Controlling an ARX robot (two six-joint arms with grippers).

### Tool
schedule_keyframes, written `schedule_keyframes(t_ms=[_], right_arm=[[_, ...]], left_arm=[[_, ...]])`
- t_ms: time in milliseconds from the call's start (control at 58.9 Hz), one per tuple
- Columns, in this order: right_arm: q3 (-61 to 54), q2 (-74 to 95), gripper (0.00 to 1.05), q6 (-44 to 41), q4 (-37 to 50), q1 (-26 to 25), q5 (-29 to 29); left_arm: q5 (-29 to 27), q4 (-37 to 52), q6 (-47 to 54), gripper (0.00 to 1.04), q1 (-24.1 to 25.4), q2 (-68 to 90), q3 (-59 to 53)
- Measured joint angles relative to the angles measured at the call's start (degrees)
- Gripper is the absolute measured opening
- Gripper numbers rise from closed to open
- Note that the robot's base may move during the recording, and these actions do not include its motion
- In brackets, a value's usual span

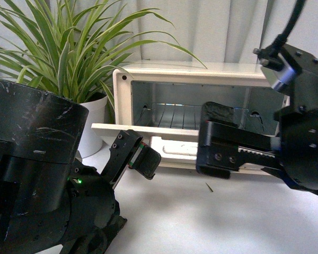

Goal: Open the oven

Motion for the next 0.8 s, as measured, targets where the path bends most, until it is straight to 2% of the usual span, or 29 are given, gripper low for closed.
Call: schedule_keyframes(t_ms=[153,408,611,798], right_arm=[[-4.5,-5.5,0.95,1.3,0.2,-0.5,-0.8],[-10.1,-16.5,0.95,3.0,0.9,-2.7,-1.1],[-12.2,-19.0,0.95,2.1,2.1,-5.7,-0.3],[-14.1,-18.9,0.95,0.7,3.1,-8.0,-1.5]], left_arm=[[-0.3,-0.3,0.6,0.98,0.3,-0.4,-0.5],[-4.9,-4.7,8.4,0.98,0.2,-1.8,-0.6],[-9.7,-7.9,16.4,0.98,-0.9,-2.1,0.0],[-16.4,-11.2,28.2,0.98,-2.5,-1.6,0.6]])
